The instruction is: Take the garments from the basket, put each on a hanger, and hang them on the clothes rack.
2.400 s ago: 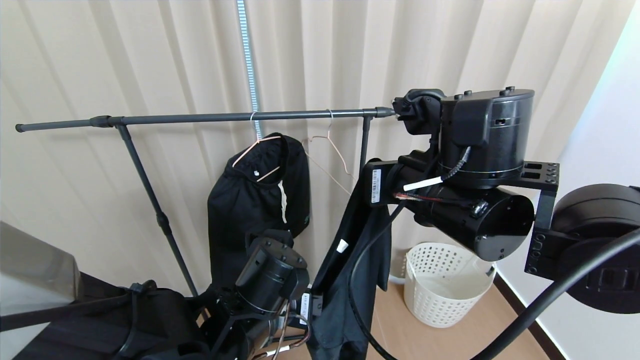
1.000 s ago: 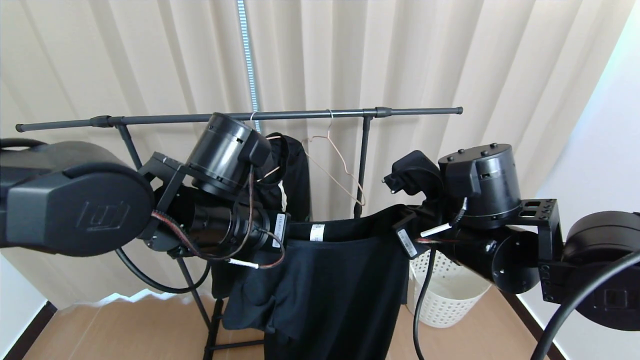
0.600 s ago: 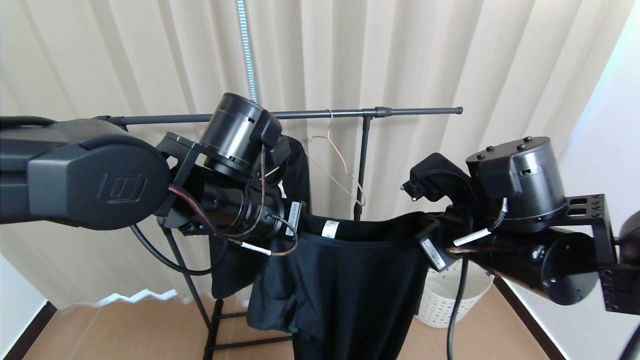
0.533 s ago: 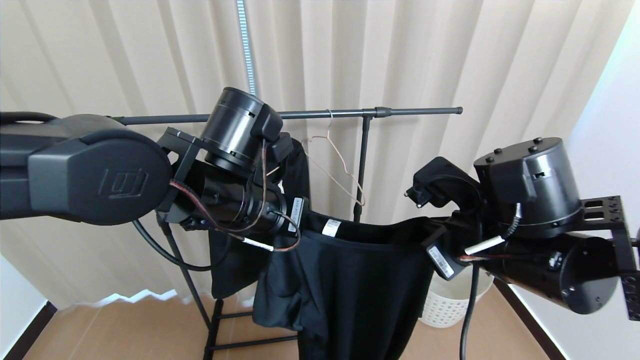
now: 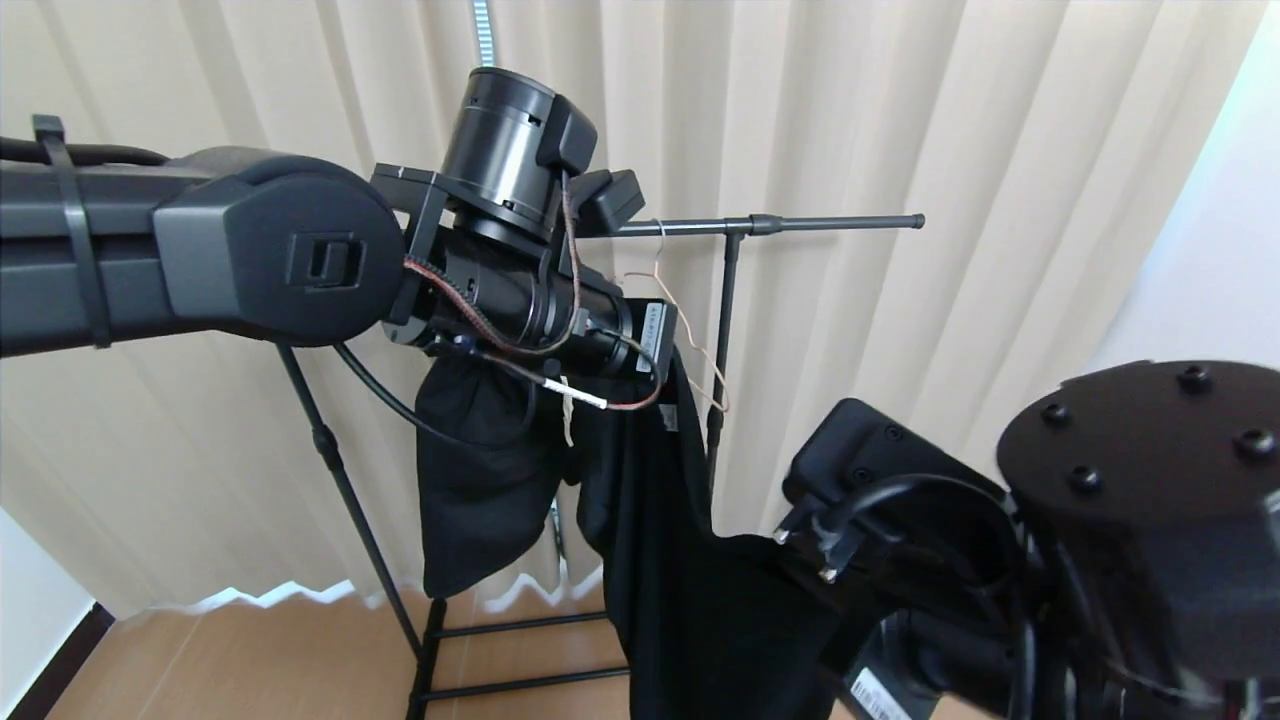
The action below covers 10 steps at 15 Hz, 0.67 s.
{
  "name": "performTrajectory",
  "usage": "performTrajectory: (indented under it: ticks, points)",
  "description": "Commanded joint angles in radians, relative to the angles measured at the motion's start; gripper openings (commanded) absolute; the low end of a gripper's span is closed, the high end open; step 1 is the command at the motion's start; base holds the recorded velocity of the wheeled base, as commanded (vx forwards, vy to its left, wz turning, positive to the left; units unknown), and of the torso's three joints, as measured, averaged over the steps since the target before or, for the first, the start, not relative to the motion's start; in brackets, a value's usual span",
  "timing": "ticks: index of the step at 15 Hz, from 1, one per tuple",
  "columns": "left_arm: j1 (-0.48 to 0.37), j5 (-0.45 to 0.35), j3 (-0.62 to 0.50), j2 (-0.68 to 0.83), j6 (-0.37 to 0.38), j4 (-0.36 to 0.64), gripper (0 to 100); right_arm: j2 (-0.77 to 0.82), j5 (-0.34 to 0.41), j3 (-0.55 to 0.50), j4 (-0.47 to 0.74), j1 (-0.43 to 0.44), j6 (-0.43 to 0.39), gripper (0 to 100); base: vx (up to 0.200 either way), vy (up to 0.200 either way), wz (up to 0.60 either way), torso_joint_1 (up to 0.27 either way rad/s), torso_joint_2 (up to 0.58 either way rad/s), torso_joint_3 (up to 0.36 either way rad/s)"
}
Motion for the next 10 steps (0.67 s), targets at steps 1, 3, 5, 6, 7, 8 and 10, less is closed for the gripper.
performTrajectory:
  ticks: [1, 3, 5, 6, 7, 8, 10]
  points:
    - [-0.001, -0.036, -0.044, 0.031, -0.002, -0.005, 0, 0.141, 0.008, -0.085, -0.009, 0.096, 0.154, 0, 0.000, 0.000, 0.00, 0.000, 0.00, 0.000]
    - [-0.004, -0.045, -0.044, 0.029, -0.002, -0.005, 0, 0.217, 0.024, -0.175, -0.009, 0.105, 0.299, 0, 0.000, 0.000, 0.00, 0.000, 0.00, 0.000]
    - [-0.004, -0.045, -0.041, 0.026, -0.002, -0.004, 0, 0.233, 0.033, -0.228, -0.007, 0.105, 0.384, 0, 0.000, 0.000, 0.00, 0.000, 0.00, 0.000]
    - [-0.001, -0.045, -0.038, 0.025, -0.004, -0.004, 0, 0.225, 0.033, -0.228, -0.003, 0.103, 0.382, 0, 0.000, 0.000, 0.00, 0.000, 0.00, 0.000]
    - [-0.001, -0.045, -0.038, 0.025, -0.004, -0.004, 0, 0.225, 0.033, -0.228, -0.003, 0.103, 0.381, 0, 0.000, 0.000, 0.00, 0.000, 0.00, 0.000]
    - [0.001, -0.043, -0.033, 0.018, -0.004, 0.000, 0, 0.207, 0.031, -0.220, 0.014, 0.088, 0.362, 0, 0.000, 0.000, 0.00, 0.000, 0.00, 0.000]
    - [0.013, -0.037, -0.022, 0.000, -0.002, 0.007, 0, 0.127, 0.031, -0.152, 0.065, 0.007, 0.204, 0, 0.000, 0.000, 0.00, 0.000, 0.00, 0.000]
